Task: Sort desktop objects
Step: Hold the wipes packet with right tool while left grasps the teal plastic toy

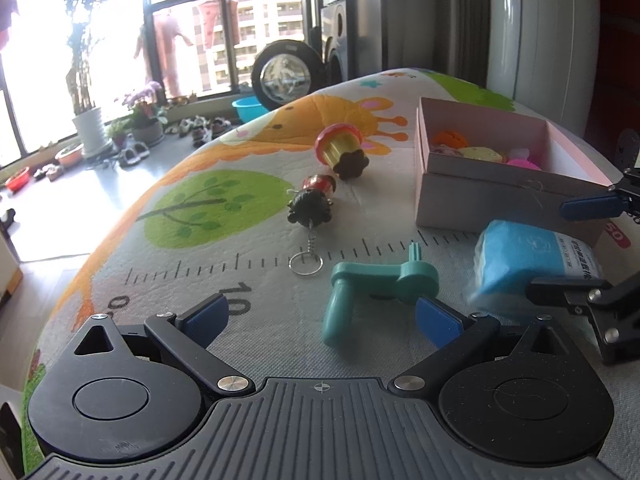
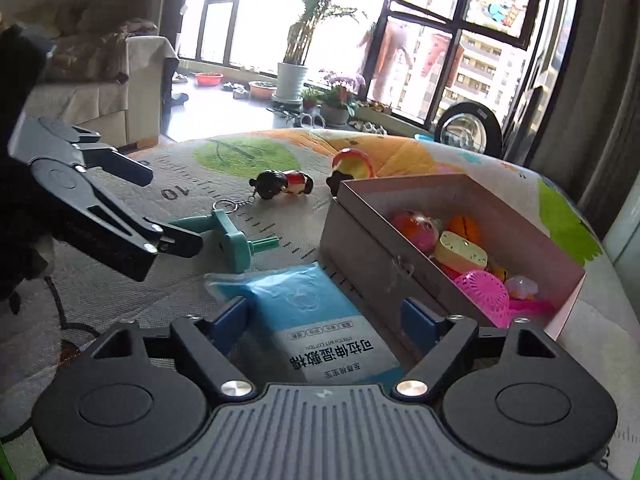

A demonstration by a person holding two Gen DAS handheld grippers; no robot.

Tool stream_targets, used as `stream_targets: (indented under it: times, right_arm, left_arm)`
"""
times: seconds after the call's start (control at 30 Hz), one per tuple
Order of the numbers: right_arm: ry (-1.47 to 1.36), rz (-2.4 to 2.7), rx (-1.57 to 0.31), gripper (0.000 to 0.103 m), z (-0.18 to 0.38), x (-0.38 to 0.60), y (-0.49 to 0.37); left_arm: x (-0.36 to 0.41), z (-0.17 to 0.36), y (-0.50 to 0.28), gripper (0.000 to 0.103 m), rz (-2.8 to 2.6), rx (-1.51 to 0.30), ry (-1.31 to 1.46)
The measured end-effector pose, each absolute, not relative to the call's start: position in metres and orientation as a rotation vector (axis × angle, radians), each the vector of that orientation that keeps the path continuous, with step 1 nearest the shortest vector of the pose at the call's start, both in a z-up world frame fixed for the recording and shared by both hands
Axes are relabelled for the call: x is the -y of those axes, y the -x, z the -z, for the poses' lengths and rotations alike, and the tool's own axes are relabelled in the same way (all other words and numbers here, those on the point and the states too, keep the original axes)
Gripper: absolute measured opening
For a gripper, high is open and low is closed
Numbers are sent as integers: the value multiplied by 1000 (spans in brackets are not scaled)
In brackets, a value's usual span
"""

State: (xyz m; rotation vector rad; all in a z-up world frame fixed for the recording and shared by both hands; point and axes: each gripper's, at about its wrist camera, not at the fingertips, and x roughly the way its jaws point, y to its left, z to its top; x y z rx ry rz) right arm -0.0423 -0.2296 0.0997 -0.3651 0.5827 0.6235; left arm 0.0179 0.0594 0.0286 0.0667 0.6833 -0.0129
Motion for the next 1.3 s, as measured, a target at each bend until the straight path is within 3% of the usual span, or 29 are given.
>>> stream_targets:
  times: [0.13,0.63,0.77,0.8,1.1,1.3]
  right_arm:
    - [307,-547,-600,75,-103,255,31]
    - [301,-505,-616,78,-88,278,64]
    - [441,-524,-516,86,-96,267,69]
    - [467,-538,-507,86,-97,264,67]
    - [447,-604,-628,89,-91,245,32]
    - [329,-780,-696,89,-117,251,57]
  left_arm:
    - [-56,-26,-22,102,22,-687,-70]
    - [-16,-12,-62,102,75,-736,-98]
    - [-18,-12,-68,77,80,-750,-88]
    - [-19,-13,-66,76,80,-748,-89]
    - [-32,-14,-26,76,144,-756,-70]
    - [-35,-11,-6,89,181,-751,-77]
